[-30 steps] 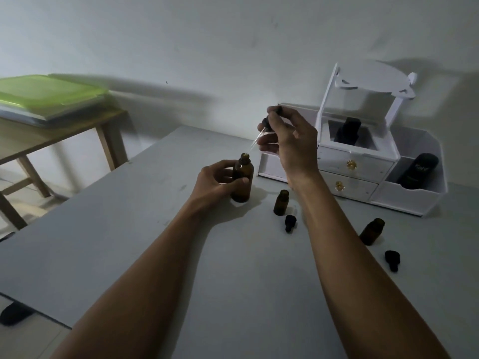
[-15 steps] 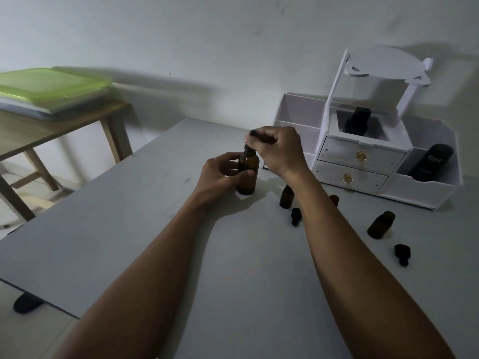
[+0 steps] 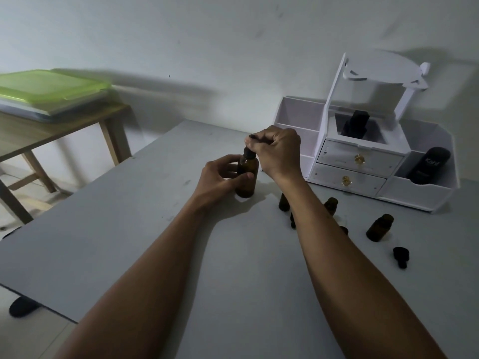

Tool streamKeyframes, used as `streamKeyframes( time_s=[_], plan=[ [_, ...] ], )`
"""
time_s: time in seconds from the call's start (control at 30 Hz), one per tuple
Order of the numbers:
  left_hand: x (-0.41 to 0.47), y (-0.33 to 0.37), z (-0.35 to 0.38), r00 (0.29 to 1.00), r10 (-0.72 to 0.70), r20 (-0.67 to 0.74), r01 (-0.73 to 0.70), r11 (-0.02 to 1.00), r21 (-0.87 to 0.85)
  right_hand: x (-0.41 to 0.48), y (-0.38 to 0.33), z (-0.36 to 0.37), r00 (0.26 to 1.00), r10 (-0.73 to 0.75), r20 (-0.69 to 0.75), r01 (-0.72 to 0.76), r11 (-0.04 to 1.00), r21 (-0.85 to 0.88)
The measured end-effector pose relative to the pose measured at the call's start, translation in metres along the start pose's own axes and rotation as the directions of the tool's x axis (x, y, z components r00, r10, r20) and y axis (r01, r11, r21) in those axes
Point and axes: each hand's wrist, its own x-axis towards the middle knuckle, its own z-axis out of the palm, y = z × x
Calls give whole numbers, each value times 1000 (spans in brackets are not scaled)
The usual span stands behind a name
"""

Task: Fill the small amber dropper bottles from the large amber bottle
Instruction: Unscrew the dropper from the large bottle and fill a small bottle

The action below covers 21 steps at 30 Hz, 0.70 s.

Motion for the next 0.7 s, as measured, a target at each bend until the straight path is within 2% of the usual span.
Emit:
streamKeyframes(
  time_s=[0.37,0.7],
  plan=[
    [-2,3,1,1000,-11,5,11,1000,-11,-2,-3,-3,1000,-11,28,13,999,-40],
    [-5,4,0,1000,-19,-13,19,999,-38,15,-28,-25,1000,-17,-2,17,994,112]
  ],
)
